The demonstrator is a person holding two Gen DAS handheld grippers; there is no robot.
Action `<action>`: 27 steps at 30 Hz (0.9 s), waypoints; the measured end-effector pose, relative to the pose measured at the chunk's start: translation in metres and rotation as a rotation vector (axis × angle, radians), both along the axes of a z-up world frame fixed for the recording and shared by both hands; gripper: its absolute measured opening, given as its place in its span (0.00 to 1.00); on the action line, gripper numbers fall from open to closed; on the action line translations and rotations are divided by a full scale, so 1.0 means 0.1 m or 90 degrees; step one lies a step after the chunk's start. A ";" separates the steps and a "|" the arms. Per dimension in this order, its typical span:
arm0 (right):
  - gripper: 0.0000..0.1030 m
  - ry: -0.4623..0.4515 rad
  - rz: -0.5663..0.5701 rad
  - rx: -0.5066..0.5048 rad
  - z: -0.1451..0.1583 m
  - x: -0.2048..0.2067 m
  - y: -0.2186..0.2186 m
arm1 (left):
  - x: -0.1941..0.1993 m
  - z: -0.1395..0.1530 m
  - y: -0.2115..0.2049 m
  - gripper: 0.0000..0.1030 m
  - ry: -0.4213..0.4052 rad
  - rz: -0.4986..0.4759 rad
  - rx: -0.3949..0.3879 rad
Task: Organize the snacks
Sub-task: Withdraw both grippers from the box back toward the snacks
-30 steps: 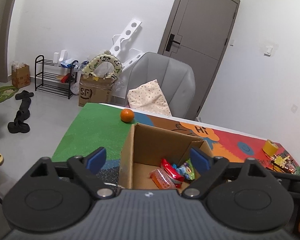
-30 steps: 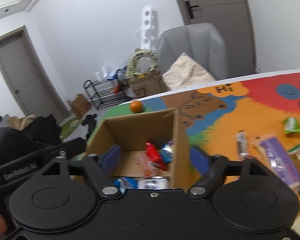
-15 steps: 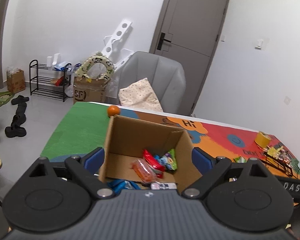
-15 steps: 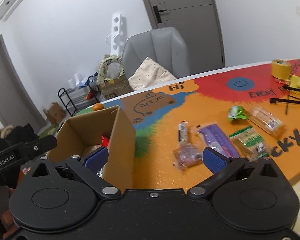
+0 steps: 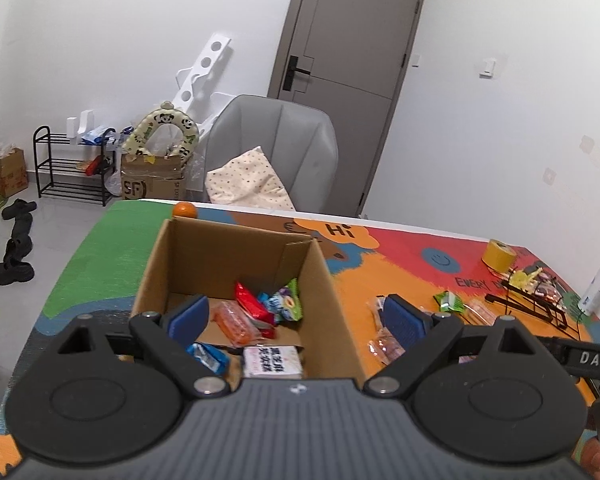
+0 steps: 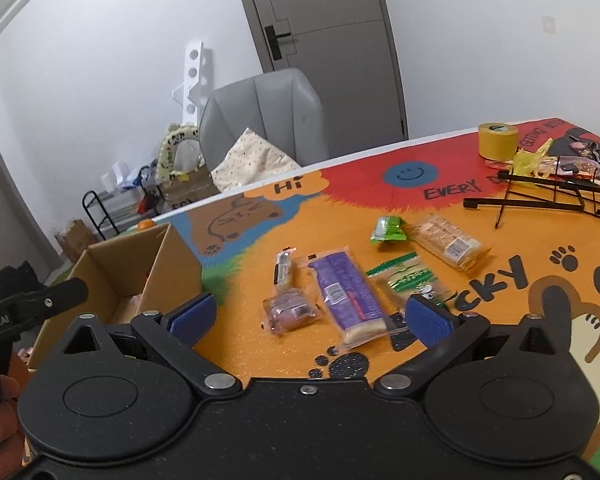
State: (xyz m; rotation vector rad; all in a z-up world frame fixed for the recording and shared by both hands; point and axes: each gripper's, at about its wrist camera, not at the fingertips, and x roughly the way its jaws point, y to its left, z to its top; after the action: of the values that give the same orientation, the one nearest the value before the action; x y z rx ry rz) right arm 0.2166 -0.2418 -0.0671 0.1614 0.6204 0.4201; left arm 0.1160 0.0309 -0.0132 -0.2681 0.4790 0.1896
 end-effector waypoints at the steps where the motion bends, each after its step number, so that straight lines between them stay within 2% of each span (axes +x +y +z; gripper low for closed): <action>1: 1.00 0.002 -0.005 0.010 0.00 0.01 -0.05 | 0.00 0.00 -0.03 0.91 0.000 -0.004 0.001; 6: 1.00 0.010 -0.054 0.029 -0.05 0.06 -0.26 | 0.04 0.02 -0.21 0.91 -0.002 -0.026 0.014; 11: 1.00 0.030 -0.022 -0.002 -0.15 0.14 -0.36 | 0.13 0.01 -0.39 0.91 0.002 -0.045 0.024; 17: 1.00 0.034 -0.025 0.003 -0.25 0.16 -0.54 | 0.25 -0.06 -0.63 0.91 0.015 -0.065 0.032; 20: 1.00 0.040 -0.009 0.026 -0.27 0.18 -0.65 | 0.30 -0.08 -0.74 0.91 0.018 -0.078 0.040; 23: 1.00 0.049 -0.017 0.039 -0.29 0.22 -0.74 | 0.38 -0.10 -0.85 0.91 0.023 -0.094 0.043; 27: 1.00 0.055 -0.042 0.013 -0.33 0.27 -0.82 | 0.46 -0.13 -0.99 0.91 0.023 -0.105 0.045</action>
State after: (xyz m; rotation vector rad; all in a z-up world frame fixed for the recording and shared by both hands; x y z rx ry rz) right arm 0.2433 -0.3241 -0.1000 0.2198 0.6947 0.3576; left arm 0.1622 -0.0680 -0.0265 -0.1549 0.5268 0.0510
